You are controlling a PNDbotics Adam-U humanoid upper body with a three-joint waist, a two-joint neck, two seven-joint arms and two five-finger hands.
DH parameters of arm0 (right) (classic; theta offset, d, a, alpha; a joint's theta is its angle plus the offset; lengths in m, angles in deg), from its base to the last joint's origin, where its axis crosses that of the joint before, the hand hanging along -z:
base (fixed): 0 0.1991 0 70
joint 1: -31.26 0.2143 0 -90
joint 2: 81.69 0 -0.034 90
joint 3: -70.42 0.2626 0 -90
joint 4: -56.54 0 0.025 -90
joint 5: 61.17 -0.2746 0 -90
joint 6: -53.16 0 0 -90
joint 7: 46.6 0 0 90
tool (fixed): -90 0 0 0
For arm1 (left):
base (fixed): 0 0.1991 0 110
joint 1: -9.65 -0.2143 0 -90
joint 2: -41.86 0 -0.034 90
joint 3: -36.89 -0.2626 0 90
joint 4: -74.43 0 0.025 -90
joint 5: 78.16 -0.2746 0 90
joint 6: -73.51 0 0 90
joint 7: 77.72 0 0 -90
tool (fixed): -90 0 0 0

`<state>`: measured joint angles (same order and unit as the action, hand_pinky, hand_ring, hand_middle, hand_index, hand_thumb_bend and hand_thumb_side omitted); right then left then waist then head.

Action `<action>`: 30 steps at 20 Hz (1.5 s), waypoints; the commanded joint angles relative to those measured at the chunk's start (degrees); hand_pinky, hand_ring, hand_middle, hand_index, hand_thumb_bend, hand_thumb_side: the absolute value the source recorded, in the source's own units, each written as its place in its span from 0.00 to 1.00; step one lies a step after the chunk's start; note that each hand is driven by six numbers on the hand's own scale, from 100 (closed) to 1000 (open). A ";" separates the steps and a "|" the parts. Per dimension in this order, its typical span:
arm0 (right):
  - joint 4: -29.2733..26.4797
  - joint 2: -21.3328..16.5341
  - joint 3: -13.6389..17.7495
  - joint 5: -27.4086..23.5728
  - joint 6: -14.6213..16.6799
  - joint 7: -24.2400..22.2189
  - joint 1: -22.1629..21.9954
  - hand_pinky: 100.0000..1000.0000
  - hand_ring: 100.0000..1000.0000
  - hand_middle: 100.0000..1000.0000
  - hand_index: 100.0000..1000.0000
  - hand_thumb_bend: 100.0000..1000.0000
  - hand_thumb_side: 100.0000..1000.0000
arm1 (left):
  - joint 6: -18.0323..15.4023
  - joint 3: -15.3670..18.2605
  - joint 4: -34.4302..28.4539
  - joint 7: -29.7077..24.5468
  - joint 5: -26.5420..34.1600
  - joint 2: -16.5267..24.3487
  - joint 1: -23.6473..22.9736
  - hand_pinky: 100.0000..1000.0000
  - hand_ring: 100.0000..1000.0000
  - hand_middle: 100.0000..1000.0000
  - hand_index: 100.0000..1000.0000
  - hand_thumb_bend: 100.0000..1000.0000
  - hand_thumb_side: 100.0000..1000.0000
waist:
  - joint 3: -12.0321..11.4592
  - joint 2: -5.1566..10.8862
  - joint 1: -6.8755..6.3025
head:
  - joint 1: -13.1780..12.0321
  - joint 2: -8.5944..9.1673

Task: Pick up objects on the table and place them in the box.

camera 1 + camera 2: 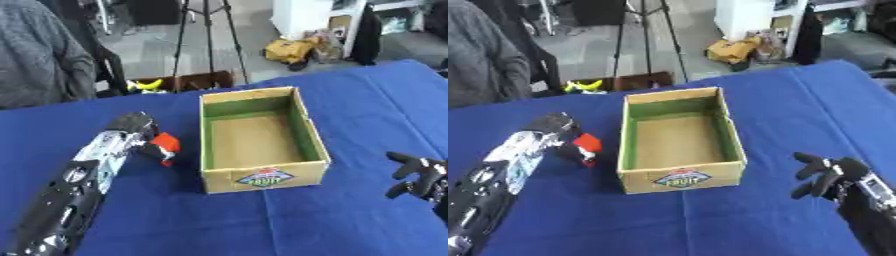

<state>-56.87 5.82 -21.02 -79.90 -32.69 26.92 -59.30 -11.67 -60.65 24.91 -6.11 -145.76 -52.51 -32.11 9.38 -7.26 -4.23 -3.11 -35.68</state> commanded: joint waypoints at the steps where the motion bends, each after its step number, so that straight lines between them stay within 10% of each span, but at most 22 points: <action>1: -1.18 -0.93 0.25 0.18 0.23 -0.12 0.38 0.52 0.95 0.53 0.41 0.00 0.90 | -0.09 0.15 -0.35 -0.68 -0.22 0.75 0.66 0.72 0.25 0.40 0.57 0.51 0.49 | -0.15 0.56 0.35 | 0.15 0.53; 4: -1.18 -0.91 0.26 0.24 0.24 -0.14 0.38 0.52 0.95 0.53 0.41 0.00 0.90 | 0.01 0.14 -0.26 -0.87 -0.22 0.69 0.47 0.69 0.23 0.37 0.53 0.36 0.37 | -0.21 0.51 0.36 | 0.18 0.56; 6: -1.18 -0.90 0.26 0.26 0.25 -0.12 0.38 0.52 0.95 0.53 0.41 0.00 0.90 | 0.53 0.29 -0.49 -0.22 0.02 0.71 0.40 0.64 0.20 0.33 0.49 0.00 0.18 | -0.24 0.50 0.37 | 0.20 0.52; 21: -1.18 -1.10 0.03 0.09 0.29 -0.38 0.34 0.52 0.95 0.53 0.41 0.00 0.90 | 3.00 -0.23 -9.91 4.65 10.37 3.02 3.51 0.53 0.13 0.25 0.40 0.00 0.21 | 0.69 0.75 0.38 | -0.26 0.51; 30: -1.18 -1.47 -1.27 -0.06 -0.36 -1.78 1.28 0.52 0.95 0.53 0.40 0.00 0.91 | -1.57 -5.19 -13.39 2.03 14.48 -0.29 5.29 0.56 0.16 0.26 0.42 0.00 0.22 | 3.52 0.69 -0.20 | -1.74 1.17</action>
<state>-56.87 5.79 -22.22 -79.87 -33.10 25.50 -58.65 -12.35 -65.31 13.07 -3.69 -131.85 -53.12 -28.46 13.00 -7.31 -4.76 -4.47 -35.16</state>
